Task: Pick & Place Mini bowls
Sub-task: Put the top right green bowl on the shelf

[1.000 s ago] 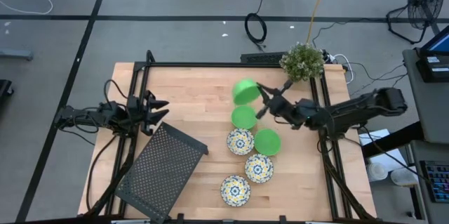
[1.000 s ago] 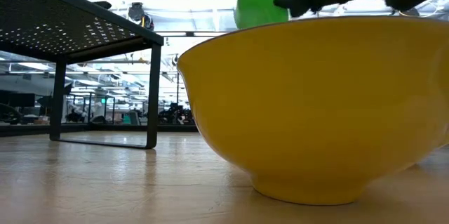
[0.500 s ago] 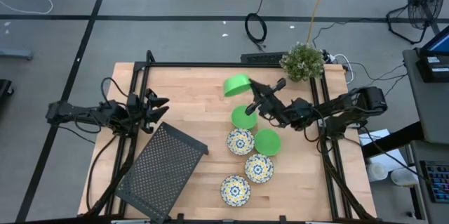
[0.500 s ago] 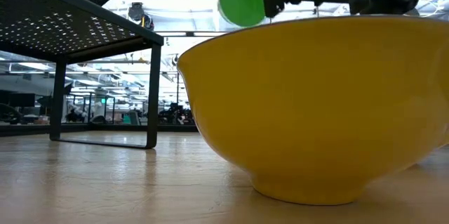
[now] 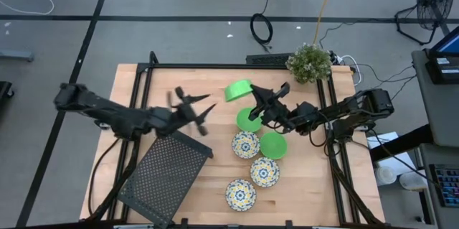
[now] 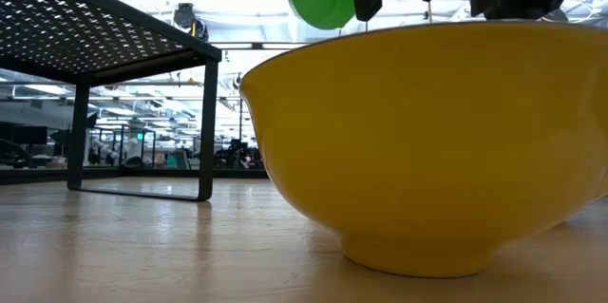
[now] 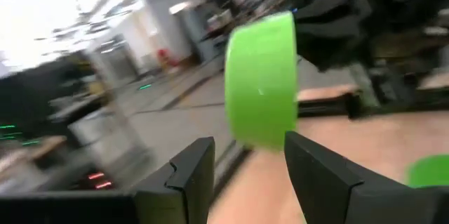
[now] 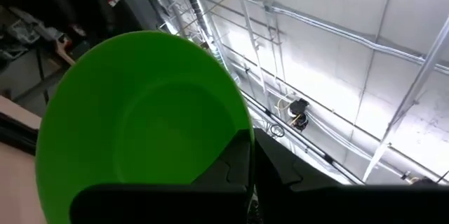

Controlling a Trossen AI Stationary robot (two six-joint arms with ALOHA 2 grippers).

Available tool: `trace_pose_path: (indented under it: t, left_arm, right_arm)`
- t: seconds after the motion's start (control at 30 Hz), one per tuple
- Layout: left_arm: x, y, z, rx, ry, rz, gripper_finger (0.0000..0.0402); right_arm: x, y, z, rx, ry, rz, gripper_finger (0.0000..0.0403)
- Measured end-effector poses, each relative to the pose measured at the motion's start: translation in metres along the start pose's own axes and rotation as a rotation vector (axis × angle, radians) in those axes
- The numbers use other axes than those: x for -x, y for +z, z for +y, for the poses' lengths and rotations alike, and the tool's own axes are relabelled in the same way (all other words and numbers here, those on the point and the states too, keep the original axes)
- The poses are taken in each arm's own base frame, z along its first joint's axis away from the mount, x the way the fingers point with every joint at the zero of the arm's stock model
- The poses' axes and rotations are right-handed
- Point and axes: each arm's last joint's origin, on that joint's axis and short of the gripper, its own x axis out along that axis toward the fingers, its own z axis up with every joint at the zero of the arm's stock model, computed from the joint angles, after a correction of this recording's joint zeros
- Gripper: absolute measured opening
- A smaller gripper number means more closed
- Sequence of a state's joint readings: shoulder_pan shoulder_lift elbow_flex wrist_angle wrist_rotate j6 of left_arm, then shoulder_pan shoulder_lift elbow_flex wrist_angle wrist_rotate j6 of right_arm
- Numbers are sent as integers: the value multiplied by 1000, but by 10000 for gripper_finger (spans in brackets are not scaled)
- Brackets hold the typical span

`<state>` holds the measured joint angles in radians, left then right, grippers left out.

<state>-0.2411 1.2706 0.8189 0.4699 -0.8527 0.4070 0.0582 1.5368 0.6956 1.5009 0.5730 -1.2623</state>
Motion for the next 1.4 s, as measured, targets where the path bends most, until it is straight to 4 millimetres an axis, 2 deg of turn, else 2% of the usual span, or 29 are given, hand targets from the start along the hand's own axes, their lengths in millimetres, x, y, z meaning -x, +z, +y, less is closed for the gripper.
trace_pose_path:
  t: [0.13,0.27,0.37,0.5,0.83,1.0,1.1,1.2,1.23,1.4]
  left_arm:
    - [-24,20,-30,-121,39,45,177]
    - [-33,33,-53,-215,148,99,177]
    - [-36,36,-66,-280,229,156,177]
    - [-40,36,-74,-325,290,202,177]
    - [-58,32,-57,-281,388,234,177]
    - [-64,30,-50,-276,427,253,170]
    - [-64,31,-47,-266,468,270,124]
    - [-63,33,-45,-258,509,286,38]
    - [-62,36,-44,-237,521,279,22]
    - [-52,55,-38,-256,566,312,8]
  right_arm:
    - [0,0,-2,-10,-20,4,0]
    - [1,0,-3,-19,-40,35,0]
    - [1,1,-3,-42,-43,42,0]
    - [4,5,-2,-73,-32,24,0]
    - [13,22,2,-107,19,-87,0]
    - [13,23,3,-110,21,-84,0]
    - [13,23,4,-132,34,-85,0]
    - [13,22,5,-150,48,-84,2]
    - [13,23,6,-150,52,-87,4]
    - [13,22,10,-193,97,-96,38]
